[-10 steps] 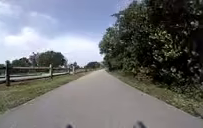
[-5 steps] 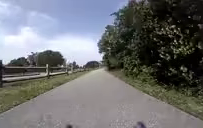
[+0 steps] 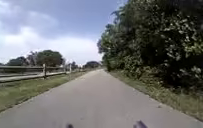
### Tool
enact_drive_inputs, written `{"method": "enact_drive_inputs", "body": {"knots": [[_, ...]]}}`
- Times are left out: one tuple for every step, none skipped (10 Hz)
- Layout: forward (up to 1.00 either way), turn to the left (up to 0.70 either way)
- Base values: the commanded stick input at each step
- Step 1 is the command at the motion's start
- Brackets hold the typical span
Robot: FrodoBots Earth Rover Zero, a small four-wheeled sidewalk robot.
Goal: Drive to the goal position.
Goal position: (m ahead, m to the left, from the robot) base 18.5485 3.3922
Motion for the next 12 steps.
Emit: {"method": "enact_drive_inputs", "body": {"knots": [[0.7, 0.0], [0.7, 0.0], [0.7, 0.0], [0.7, 0.0], [0.7, 0.0], [0.7, 0.0], [0.7, 0.0], [0.7, 0.0], [0.7, 0.0], [0.7, 0.0], [0.7, 0.0], [0.7, 0.0]]}}
